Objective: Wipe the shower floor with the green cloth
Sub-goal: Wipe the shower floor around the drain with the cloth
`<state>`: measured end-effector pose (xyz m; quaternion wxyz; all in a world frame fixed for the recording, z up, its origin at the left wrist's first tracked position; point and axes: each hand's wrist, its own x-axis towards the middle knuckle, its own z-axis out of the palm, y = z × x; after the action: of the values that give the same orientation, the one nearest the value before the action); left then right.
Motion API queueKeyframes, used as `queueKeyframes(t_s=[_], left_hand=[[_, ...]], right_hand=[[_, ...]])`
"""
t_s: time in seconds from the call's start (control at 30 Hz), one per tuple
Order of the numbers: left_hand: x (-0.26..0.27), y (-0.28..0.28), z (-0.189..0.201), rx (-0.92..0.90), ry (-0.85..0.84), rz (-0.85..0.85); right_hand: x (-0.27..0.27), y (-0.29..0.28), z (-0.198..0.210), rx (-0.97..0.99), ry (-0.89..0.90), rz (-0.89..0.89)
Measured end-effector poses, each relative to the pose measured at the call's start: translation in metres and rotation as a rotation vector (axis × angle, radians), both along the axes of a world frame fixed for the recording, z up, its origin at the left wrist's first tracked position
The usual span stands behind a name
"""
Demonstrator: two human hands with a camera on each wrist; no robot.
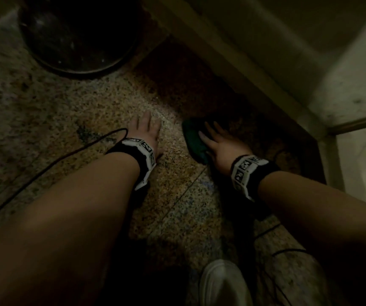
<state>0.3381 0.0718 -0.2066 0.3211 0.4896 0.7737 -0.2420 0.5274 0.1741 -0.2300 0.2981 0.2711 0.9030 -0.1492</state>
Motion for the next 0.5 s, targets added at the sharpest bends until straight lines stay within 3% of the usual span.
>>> queueKeyframes(t_s=[0.2, 0.5], left_hand=[[0.004, 0.009, 0.000, -0.032, -0.022, -0.029], [-0.002, 0.012, -0.010, -0.098, -0.052, -0.013]], right_hand=[[0.018, 0.001, -0.004, -0.016, -0.021, -0.034], [-0.049, 0.040, 0.007, -0.045, -0.012, -0.063]])
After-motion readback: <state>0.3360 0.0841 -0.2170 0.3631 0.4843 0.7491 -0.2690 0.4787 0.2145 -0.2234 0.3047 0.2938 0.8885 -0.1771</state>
